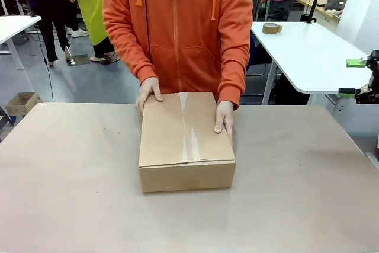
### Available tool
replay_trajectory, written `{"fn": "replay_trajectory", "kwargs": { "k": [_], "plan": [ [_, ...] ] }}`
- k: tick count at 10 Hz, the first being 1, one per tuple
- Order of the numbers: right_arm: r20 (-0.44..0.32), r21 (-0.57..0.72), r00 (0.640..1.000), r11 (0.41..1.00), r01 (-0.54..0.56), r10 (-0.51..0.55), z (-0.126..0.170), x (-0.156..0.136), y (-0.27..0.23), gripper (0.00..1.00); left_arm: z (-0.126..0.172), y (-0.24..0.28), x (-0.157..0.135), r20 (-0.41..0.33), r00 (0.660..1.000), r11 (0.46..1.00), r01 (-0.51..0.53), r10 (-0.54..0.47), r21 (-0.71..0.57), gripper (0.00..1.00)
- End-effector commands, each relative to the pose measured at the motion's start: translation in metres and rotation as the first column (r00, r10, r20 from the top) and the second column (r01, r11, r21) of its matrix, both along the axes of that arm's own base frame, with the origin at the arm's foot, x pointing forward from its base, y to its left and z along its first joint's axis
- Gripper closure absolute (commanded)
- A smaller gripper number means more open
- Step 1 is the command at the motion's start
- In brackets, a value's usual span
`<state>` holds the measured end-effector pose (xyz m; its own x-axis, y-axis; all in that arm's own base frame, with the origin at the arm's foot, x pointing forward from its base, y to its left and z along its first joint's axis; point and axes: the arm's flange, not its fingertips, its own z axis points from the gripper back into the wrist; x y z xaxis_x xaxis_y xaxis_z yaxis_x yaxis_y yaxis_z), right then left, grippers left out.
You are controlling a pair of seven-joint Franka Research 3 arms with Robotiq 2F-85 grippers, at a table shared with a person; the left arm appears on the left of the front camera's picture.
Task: Pack the gift set into the box.
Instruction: Press and hold the closed box until the human finishes sealing it.
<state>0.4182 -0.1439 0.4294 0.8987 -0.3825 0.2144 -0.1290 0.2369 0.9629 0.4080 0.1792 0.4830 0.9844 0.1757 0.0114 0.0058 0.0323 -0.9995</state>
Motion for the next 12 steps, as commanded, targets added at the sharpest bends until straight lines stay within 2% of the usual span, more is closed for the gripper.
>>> {"fn": "replay_trajectory", "kwargs": {
  "k": [1, 5, 6, 7, 8, 9, 10, 11, 12],
  "plan": [
    [0.006, -0.012, 1.000, 1.000, -0.004, 0.004, 0.000, -0.002, 0.001, 0.00, -0.001, -0.001, -0.003, 0.020, 1.000, 1.000, -0.002, 0.002, 0.011, 0.00],
    [0.000, 0.000, 1.000, 1.000, 0.000, 0.000, 0.000, 0.000, 0.000, 0.00, 0.000, 0.000, 0.000, 0.000, 1.000, 1.000, 0.000, 0.000, 0.000, 0.00],
    [0.065, -0.039, 0.993, 0.995, -0.094, 0.097, 0.001, 0.017, 0.027, 0.00, 0.004, -0.028, 0.006, 0.106, 0.984, 0.989, 0.146, -0.146, 0.007, 0.00],
    [0.186, -0.028, 0.944, 0.962, -0.271, 0.271, 0.006, 0.037, 0.082, 0.00, 0.003, -0.080, 0.022, 0.190, 0.956, 0.975, 0.211, -0.222, 0.077, 0.00],
    [0.294, -0.046, 0.873, 0.918, -0.394, 0.390, 0.009, 0.049, 0.135, 0.00, -0.003, -0.140, 0.029, 0.226, 0.900, 0.926, 0.348, -0.373, 0.144, 0.00],
    [0.340, -0.053, 0.817, 0.876, -0.479, 0.467, 0.000, 0.057, 0.183, 0.00, -0.018, -0.192, 0.026, 0.225, 0.840, 0.866, 0.455, -0.495, 0.206, 0.00],
    [0.361, -0.066, 0.782, 0.850, -0.523, 0.509, -0.017, 0.056, 0.214, 0.00, -0.038, -0.228, 0.021, 0.195, 0.806, 0.822, 0.506, -0.559, 0.263, 0.00],
    [0.400, 0.002, 0.802, 0.874, -0.485, 0.444, -0.028, 0.054, 0.222, 0.00, -0.054, -0.243, 0.019, 0.210, 0.802, 0.825, 0.513, -0.559, 0.235, 0.00],
    [0.362, 0.023, 0.835, 0.892, -0.452, 0.414, -0.031, 0.051, 0.194, 0.00, -0.037, -0.213, 0.020, 0.168, 0.839, 0.850, 0.482, -0.518, 0.213, 0.00]
  ]
}}
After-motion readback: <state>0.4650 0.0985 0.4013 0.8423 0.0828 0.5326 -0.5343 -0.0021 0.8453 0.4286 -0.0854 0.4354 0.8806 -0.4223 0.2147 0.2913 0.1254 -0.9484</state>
